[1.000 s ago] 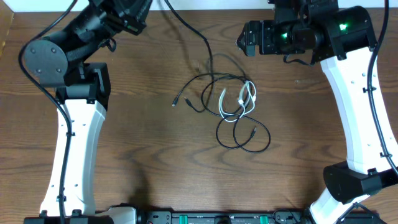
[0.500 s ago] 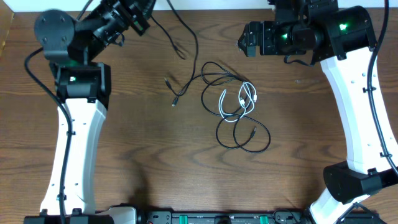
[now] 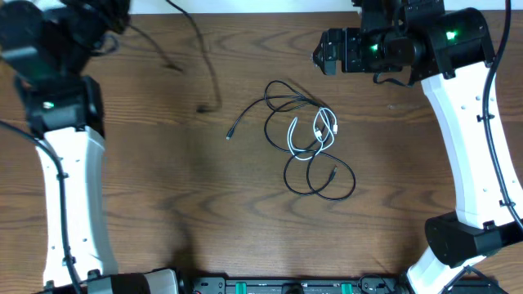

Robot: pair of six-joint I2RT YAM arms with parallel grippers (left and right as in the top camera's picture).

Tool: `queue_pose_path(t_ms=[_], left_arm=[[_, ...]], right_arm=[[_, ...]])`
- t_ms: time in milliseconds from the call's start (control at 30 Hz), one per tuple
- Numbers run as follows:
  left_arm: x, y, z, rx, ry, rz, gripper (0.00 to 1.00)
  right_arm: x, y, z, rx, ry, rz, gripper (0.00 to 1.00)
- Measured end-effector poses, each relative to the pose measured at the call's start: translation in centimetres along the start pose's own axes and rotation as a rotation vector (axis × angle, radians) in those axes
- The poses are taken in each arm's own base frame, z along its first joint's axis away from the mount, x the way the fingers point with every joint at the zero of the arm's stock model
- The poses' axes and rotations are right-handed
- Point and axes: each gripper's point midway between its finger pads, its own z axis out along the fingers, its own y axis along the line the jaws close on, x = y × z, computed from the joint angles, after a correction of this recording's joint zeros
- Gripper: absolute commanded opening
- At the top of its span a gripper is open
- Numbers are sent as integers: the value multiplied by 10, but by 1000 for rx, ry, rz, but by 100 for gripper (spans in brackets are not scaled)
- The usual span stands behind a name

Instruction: Untangle cables

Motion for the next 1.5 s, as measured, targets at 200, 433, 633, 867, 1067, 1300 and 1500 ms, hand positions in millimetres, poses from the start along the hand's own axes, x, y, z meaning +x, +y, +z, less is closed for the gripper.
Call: queue_pose_path(t_ms=[200, 433, 633, 867, 1067, 1300, 1500], left_arm=[[-28, -31, 1, -114, -101, 201, 7], [-56, -19, 21, -295, -163, 450, 7], [-54, 69, 60, -454, -63, 541, 7], [-11, 114, 127, -391, 21, 572, 8], [7, 50, 151, -140, -30, 591, 7], [48, 31, 160, -34, 82, 576, 7], [67, 57, 159, -88, 190, 566, 8]], right_arm=[[0, 0, 0, 1, -1, -1, 93], [0, 0, 1, 1, 1, 3, 91], [4, -2, 11, 3, 16, 4, 91], [15, -8, 32, 12, 59, 9, 92], [21, -10, 45, 12, 75, 7, 92], [17, -10, 51, 8, 59, 3, 92], [17, -10, 51, 7, 57, 3, 92]])
